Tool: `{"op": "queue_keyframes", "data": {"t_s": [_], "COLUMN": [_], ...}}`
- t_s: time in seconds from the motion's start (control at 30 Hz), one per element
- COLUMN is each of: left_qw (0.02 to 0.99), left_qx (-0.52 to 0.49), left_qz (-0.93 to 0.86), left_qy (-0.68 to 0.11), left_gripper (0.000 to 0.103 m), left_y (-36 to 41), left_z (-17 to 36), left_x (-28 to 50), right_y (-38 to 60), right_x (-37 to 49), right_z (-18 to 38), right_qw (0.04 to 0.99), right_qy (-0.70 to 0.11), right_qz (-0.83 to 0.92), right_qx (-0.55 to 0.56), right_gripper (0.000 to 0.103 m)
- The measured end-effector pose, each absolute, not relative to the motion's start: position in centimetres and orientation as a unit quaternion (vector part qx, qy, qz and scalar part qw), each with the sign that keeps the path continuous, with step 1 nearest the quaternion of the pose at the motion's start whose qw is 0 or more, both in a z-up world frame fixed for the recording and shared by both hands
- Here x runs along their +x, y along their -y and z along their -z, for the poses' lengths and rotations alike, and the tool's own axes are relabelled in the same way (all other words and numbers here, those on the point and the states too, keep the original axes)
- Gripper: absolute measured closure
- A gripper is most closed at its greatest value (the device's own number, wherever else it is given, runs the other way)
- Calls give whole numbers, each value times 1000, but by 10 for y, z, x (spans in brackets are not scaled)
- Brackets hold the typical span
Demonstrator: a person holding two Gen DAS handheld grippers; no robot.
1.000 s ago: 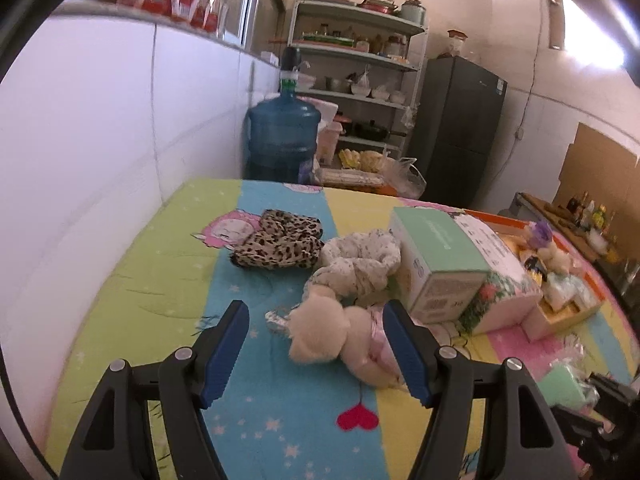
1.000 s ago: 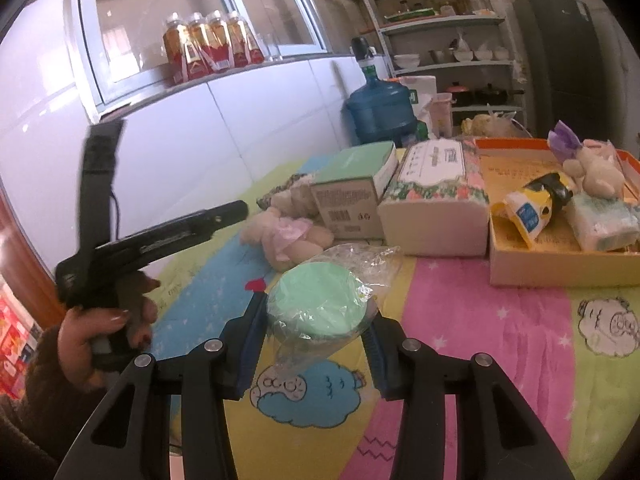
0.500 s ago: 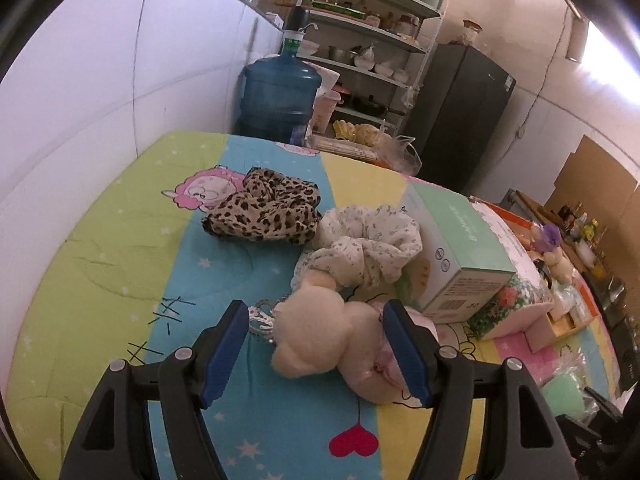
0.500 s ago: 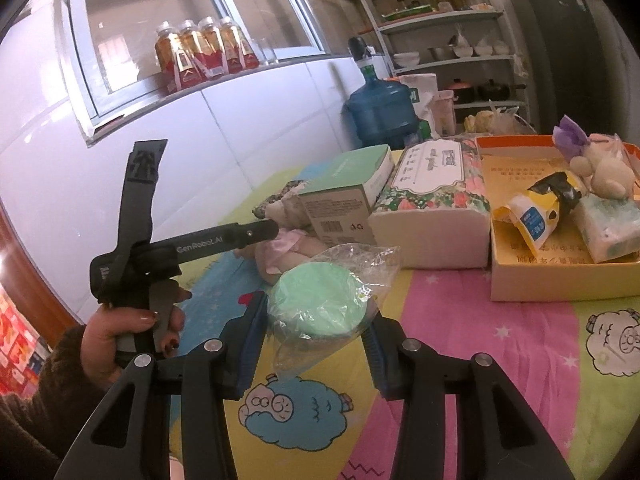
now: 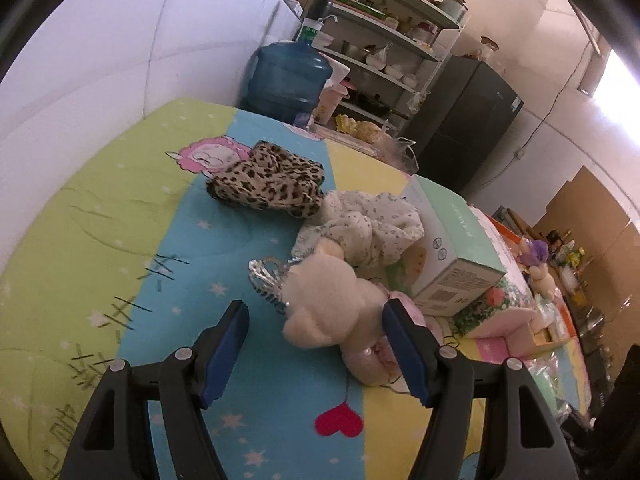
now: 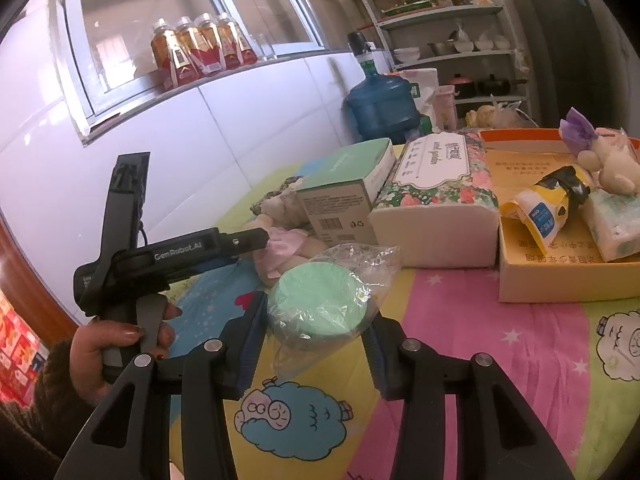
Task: Organize soft objects
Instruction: 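Grasp the pink-dress plush toy with left gripper while right holds the green item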
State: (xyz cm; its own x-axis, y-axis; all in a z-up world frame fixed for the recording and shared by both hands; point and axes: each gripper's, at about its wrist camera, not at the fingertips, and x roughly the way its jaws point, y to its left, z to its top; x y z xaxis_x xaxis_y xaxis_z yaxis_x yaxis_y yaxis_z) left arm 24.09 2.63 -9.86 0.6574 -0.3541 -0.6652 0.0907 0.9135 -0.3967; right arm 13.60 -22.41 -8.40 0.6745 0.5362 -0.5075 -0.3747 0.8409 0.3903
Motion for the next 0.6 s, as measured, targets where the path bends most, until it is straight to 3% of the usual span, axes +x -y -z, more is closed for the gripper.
{"op": "queue_keyframes", "data": {"t_s": [0.23, 0.37, 0.6], "left_qw": [897, 900, 906], "left_qx": [-177, -167, -160], "left_qz": [126, 138, 152], "left_qy": [-385, -378, -361], "left_gripper": [34, 51, 61], "left_y": [-19, -12, -10], "left_z": [96, 94, 88], "left_x": [252, 253, 245], "right_y": [226, 228, 228], "right_x": [136, 137, 137], "right_z": [85, 86, 85], "right_qw": [904, 903, 903], "right_qy": [-317, -317, -317], "right_qz": [-254, -256, -256], "right_qx": [132, 136, 135], "right_gripper": [56, 56, 56]}}
